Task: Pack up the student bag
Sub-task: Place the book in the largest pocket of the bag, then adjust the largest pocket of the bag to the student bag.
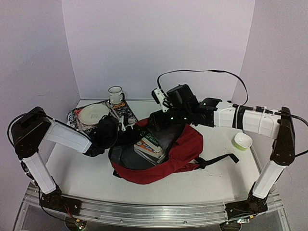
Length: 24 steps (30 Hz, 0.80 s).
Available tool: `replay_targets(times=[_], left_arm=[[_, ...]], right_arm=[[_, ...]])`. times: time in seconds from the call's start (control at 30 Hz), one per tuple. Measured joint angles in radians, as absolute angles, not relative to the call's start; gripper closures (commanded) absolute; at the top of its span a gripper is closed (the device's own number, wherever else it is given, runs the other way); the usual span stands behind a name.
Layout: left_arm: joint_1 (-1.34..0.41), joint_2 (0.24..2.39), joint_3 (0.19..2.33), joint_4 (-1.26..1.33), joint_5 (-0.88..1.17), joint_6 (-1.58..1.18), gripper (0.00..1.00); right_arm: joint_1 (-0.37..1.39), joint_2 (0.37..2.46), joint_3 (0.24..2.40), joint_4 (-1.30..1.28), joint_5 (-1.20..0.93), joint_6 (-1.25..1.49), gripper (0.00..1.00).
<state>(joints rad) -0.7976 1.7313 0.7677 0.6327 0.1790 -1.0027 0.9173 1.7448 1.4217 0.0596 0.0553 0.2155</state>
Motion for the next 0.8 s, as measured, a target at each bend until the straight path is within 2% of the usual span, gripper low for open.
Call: replay_targets(times=[0.2, 0.4, 0.57, 0.67, 0.8], left_arm=[[-0.798, 1.613, 0.705, 0.554, 0.162, -0.910, 0.21], [-0.794, 1.465, 0.685, 0.413, 0.126, -0.820, 0.12], [-0.746, 1.354, 0.686, 0.241, 0.091, -0.760, 0.07], [-0.689, 1.300, 0.686, 0.146, 0.078, -0.729, 0.05], [-0.603, 1.213, 0.686, 0.029, 0.054, -0.685, 0.04]], right_arm=[[0.917, 1.632, 1.411, -0.027, 0.131, 0.220, 0.13], [0.851, 1.537, 1.374, -0.080, 0.179, 0.260, 0.09], [0.755, 1.546, 1.320, -0.106, 0.159, 0.298, 0.09], [0.749, 1.582, 1.319, -0.104, 0.125, 0.310, 0.16], [0.755, 1.650, 1.321, -0.093, 0.055, 0.321, 0.35]])
